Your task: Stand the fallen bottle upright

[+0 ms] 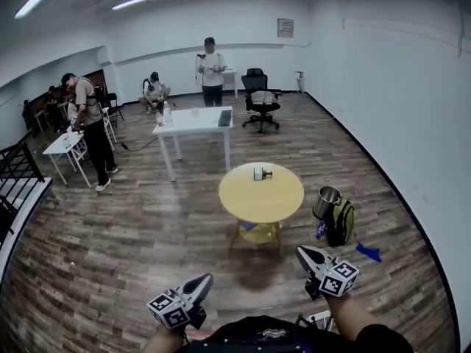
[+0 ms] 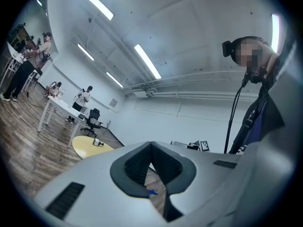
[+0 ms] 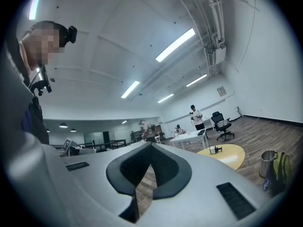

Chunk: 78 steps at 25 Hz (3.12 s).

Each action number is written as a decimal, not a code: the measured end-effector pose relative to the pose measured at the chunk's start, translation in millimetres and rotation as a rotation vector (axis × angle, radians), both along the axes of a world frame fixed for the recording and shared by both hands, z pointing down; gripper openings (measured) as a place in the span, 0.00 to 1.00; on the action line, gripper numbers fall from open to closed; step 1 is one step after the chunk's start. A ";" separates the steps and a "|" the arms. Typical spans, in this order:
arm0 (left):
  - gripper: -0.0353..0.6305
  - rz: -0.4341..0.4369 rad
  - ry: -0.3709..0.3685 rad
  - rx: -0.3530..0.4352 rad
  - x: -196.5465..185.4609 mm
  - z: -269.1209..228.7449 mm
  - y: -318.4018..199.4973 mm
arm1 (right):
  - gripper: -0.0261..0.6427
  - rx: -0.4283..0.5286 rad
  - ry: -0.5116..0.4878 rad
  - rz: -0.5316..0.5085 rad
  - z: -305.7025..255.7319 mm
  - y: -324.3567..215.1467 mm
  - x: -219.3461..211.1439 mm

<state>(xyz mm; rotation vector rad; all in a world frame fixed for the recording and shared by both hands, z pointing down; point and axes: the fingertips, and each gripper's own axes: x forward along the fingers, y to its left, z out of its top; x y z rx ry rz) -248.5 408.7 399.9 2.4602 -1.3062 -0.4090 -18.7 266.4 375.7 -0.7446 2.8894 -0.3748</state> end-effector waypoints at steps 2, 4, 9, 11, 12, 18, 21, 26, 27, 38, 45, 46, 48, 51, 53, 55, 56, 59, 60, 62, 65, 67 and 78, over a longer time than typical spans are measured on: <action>0.07 0.000 0.010 -0.012 -18.0 2.6 -13.2 | 0.05 -0.015 0.010 0.001 6.0 -7.8 -16.4; 0.07 0.001 0.023 -0.021 -27.2 3.5 -25.2 | 0.05 -0.019 0.021 0.002 11.1 -17.2 -25.1; 0.07 0.014 0.032 -0.044 -32.6 11.0 -60.3 | 0.05 -0.044 0.012 0.016 22.6 -53.5 -33.3; 0.07 0.014 0.032 -0.050 -32.3 15.4 -76.8 | 0.05 -0.047 0.009 0.009 26.2 -71.6 -35.7; 0.07 0.011 0.030 -0.051 -31.3 15.8 -85.8 | 0.05 -0.048 0.008 0.004 27.3 -81.9 -36.1; 0.07 -0.049 0.016 -0.048 -14.4 12.4 -155.1 | 0.05 -0.053 -0.003 -0.036 27.8 -164.7 -17.2; 0.07 -0.077 0.011 -0.038 5.9 4.5 -196.2 | 0.05 -0.042 -0.003 -0.067 21.4 -209.9 -1.2; 0.07 -0.115 0.015 -0.011 44.5 -8.6 -269.0 | 0.05 -0.017 0.010 -0.121 9.5 -282.0 30.7; 0.07 -0.118 0.016 -0.008 53.7 -9.3 -282.7 | 0.05 -0.017 0.012 -0.127 9.2 -295.8 39.5; 0.07 -0.088 0.005 -0.035 106.2 2.7 -389.6 | 0.05 -0.050 0.004 -0.115 26.0 -403.4 88.5; 0.07 -0.033 0.023 -0.017 55.2 14.5 -456.9 | 0.05 -0.054 0.027 -0.069 35.4 -457.4 40.3; 0.07 -0.023 0.029 -0.018 41.9 13.6 -467.2 | 0.05 -0.048 0.030 -0.061 32.9 -465.4 26.9; 0.07 -0.004 0.034 -0.027 8.0 15.0 -488.0 | 0.05 -0.038 0.031 -0.043 26.0 -481.4 -4.2; 0.07 0.034 0.023 -0.029 -44.9 12.2 -517.6 | 0.05 -0.028 0.032 -0.010 17.5 -504.6 -51.1; 0.07 0.056 0.028 -0.027 -72.9 4.7 -537.5 | 0.05 -0.025 0.028 0.018 14.3 -521.9 -78.1; 0.07 0.079 0.036 -0.030 -97.5 4.1 -553.9 | 0.05 -0.030 0.024 0.034 13.9 -536.4 -105.2; 0.07 0.091 0.034 -0.029 -109.4 7.3 -560.9 | 0.05 -0.032 0.025 0.036 14.4 -542.1 -119.8; 0.07 0.110 0.031 -0.022 -141.7 17.2 -582.6 | 0.05 -0.036 0.040 0.025 18.0 -557.8 -161.1; 0.07 0.108 0.037 -0.022 -149.3 18.7 -589.9 | 0.05 -0.037 0.047 0.020 19.8 -563.6 -170.7; 0.07 0.102 0.049 -0.025 -160.8 22.6 -603.2 | 0.05 -0.039 0.060 0.012 23.1 -578.2 -182.8; 0.07 0.084 0.054 -0.048 -175.5 33.7 -620.1 | 0.05 -0.045 0.060 0.008 25.6 -603.0 -191.4; 0.07 0.065 0.054 -0.065 -182.3 37.7 -631.5 | 0.05 -0.050 0.051 0.003 27.3 -618.7 -194.3; 0.07 -0.033 0.008 -0.061 -93.4 27.8 -761.9 | 0.05 -0.020 0.011 -0.116 27.7 -775.9 -134.2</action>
